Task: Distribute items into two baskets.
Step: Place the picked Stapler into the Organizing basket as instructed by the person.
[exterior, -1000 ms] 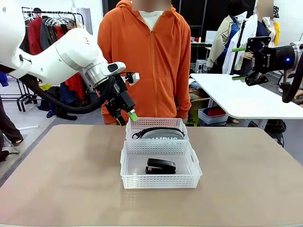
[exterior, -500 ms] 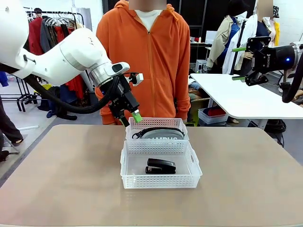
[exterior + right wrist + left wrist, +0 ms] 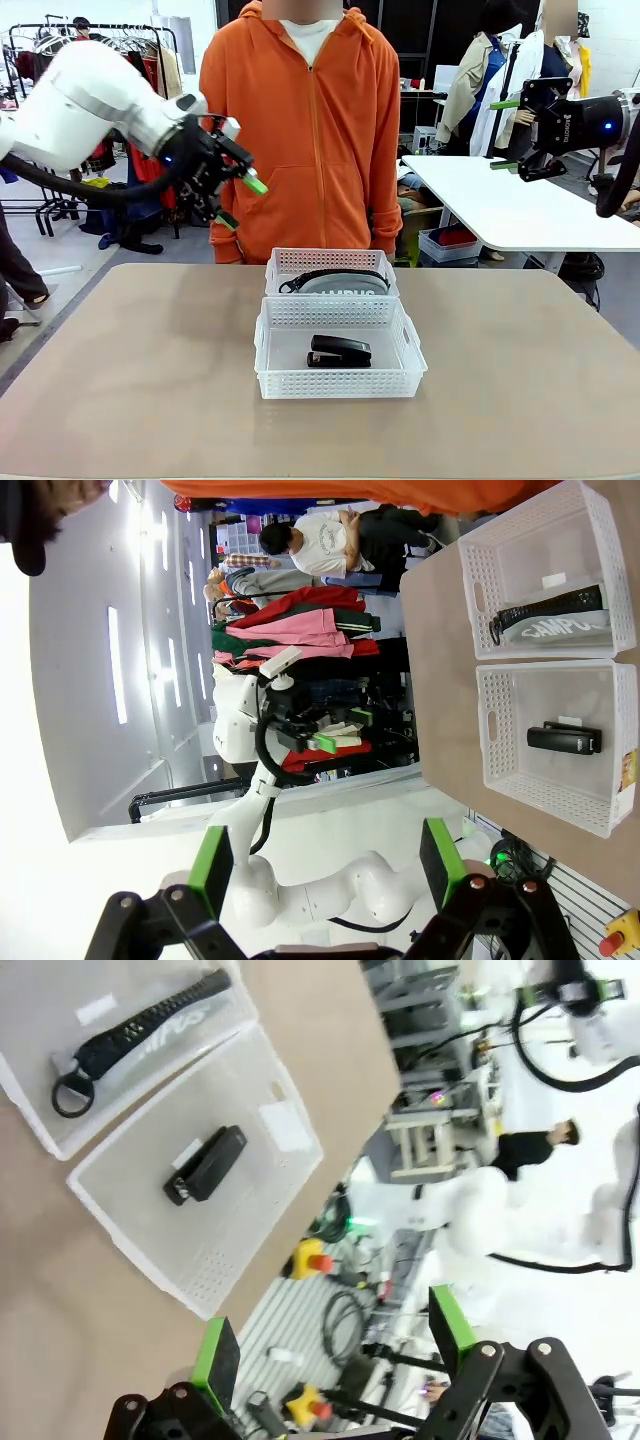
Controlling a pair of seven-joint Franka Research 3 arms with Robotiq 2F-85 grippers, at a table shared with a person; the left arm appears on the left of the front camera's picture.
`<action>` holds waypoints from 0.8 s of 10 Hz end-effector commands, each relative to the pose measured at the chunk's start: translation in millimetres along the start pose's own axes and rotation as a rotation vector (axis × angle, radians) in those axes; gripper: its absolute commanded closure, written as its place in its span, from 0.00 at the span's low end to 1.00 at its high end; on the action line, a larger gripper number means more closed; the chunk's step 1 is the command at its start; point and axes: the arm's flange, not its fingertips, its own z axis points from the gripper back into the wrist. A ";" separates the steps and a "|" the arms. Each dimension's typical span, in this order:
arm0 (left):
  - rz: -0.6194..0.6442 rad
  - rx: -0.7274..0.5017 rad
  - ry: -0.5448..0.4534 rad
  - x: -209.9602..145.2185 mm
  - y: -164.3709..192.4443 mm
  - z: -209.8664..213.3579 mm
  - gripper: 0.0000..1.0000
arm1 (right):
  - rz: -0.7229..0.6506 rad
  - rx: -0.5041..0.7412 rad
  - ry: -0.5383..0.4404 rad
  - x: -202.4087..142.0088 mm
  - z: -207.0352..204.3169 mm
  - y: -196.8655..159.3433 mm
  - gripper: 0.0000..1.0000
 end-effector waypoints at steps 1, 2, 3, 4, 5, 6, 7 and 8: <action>0.043 -0.197 -0.082 -6.5 8.7 24.1 0.00 | -0.009 0.008 -0.009 -2.5 -1.1 2.9 0.00; 0.057 -0.254 -0.112 -7.4 14.9 33.7 0.00 | -0.009 0.008 -0.009 -2.5 -1.1 2.9 0.00; 0.072 -0.310 -0.149 -6.7 20.0 40.0 0.00 | -0.009 0.008 -0.009 -2.5 -1.1 2.9 0.00; 0.105 -0.363 -0.198 -5.4 26.1 49.1 0.00 | -0.009 0.008 -0.009 -2.5 -1.1 2.9 0.00; 0.123 -0.399 -0.254 -6.7 27.9 52.6 0.00 | -0.009 0.008 -0.009 -2.5 -1.1 2.9 0.00; 0.119 -0.432 -0.301 -9.0 29.6 57.8 0.00 | -0.009 0.008 -0.009 -2.5 -1.1 2.9 0.00; 0.106 -0.455 -0.328 -11.7 30.6 62.2 0.00 | -0.009 0.008 -0.009 -2.5 -1.1 2.9 0.00; 0.114 -0.478 -0.341 -13.2 32.6 63.4 0.00 | -0.009 0.008 -0.009 -2.5 -1.1 2.9 0.00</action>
